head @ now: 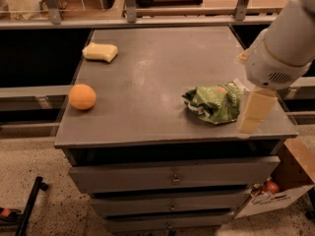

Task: Pick green jalapeno chip bag

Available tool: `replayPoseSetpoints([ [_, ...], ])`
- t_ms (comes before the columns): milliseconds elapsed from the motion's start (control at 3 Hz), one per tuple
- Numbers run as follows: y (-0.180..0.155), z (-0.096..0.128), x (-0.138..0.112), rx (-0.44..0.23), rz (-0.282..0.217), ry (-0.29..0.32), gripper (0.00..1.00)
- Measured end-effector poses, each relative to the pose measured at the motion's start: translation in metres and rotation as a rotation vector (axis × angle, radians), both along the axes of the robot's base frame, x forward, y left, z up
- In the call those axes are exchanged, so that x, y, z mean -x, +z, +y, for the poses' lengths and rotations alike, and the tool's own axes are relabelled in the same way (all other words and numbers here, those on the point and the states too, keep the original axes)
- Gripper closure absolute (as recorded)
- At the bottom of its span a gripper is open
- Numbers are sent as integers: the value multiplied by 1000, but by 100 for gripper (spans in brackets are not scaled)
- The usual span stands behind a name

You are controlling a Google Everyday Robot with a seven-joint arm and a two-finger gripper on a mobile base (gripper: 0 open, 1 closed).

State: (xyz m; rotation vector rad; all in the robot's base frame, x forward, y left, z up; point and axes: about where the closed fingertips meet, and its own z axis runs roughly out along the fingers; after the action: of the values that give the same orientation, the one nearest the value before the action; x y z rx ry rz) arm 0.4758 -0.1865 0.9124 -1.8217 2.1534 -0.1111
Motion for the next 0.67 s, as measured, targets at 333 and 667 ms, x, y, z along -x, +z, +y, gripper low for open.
replayPoseSetpoints([
  [333,-36,11,-29,29,-28,29,0],
  [667,-63,12,-54,75,-18,16,0],
])
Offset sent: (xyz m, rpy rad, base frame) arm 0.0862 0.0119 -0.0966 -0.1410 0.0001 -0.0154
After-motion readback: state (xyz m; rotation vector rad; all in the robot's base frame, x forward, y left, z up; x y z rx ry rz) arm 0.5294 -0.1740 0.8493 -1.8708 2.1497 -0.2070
